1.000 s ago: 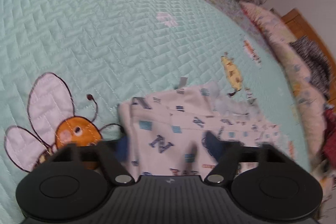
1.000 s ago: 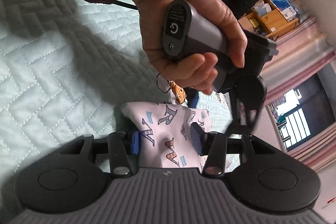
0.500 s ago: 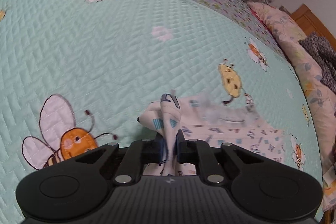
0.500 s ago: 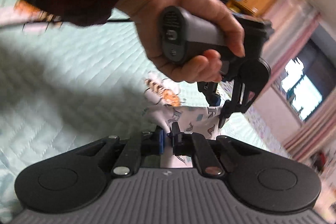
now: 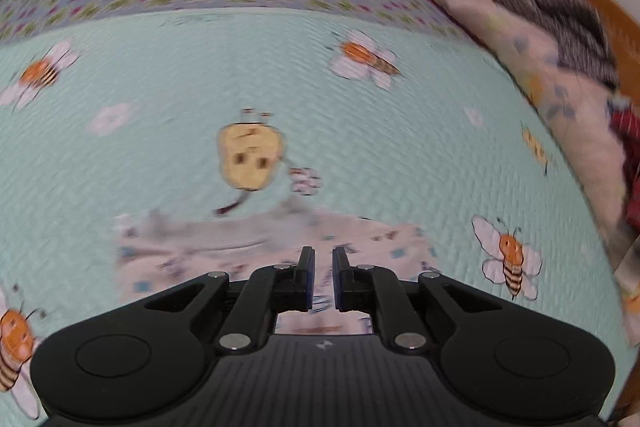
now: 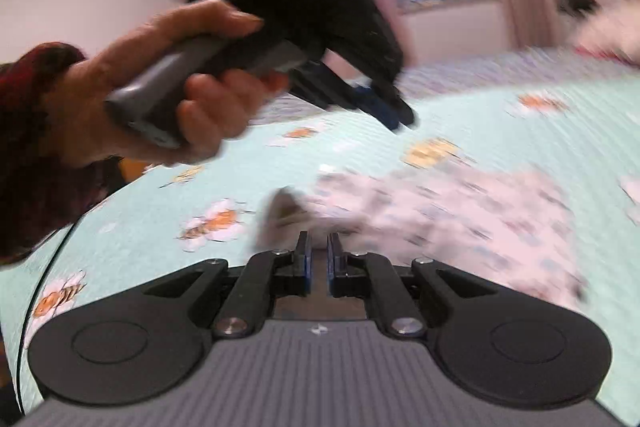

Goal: Fold clothes

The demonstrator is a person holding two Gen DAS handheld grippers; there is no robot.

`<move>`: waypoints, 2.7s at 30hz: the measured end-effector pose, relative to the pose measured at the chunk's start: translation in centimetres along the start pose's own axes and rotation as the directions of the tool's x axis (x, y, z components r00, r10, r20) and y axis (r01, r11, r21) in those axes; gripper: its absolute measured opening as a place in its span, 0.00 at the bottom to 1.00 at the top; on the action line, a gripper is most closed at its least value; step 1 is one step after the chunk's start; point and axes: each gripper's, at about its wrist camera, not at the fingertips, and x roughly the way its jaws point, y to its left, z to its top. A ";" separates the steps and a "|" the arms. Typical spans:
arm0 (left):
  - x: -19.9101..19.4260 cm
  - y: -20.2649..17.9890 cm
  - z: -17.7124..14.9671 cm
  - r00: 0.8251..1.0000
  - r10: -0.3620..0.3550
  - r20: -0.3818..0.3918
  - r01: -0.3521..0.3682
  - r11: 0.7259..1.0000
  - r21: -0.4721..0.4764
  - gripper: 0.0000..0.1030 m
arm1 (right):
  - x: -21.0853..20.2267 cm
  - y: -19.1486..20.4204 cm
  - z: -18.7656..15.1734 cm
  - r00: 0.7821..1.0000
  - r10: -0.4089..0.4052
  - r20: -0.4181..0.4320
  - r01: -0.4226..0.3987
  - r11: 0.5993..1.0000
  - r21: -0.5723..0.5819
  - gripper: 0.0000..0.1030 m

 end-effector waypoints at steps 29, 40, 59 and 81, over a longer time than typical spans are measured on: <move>5.2 -2.6 -3.4 0.822 0.549 -0.150 -0.449 0.787 0.422 0.80 | 2.7 5.1 -2.4 0.999 0.027 0.020 -0.026 0.999 -0.029 0.67; 7.7 -3.1 -3.2 0.721 0.683 -0.118 -0.566 0.679 0.468 0.77 | 3.2 5.0 -2.2 0.999 0.025 0.026 -0.024 0.999 -0.037 0.71; 10.1 -3.8 -3.0 0.696 0.700 -0.162 -0.556 0.667 0.496 0.30 | 4.0 4.6 -2.2 1.000 0.012 0.012 -0.012 0.999 -0.037 0.74; 6.0 -1.0 -1.9 0.840 0.518 -0.165 -0.440 0.826 0.351 0.06 | 5.9 4.3 -2.5 0.998 0.053 -0.035 -0.048 0.990 0.134 0.77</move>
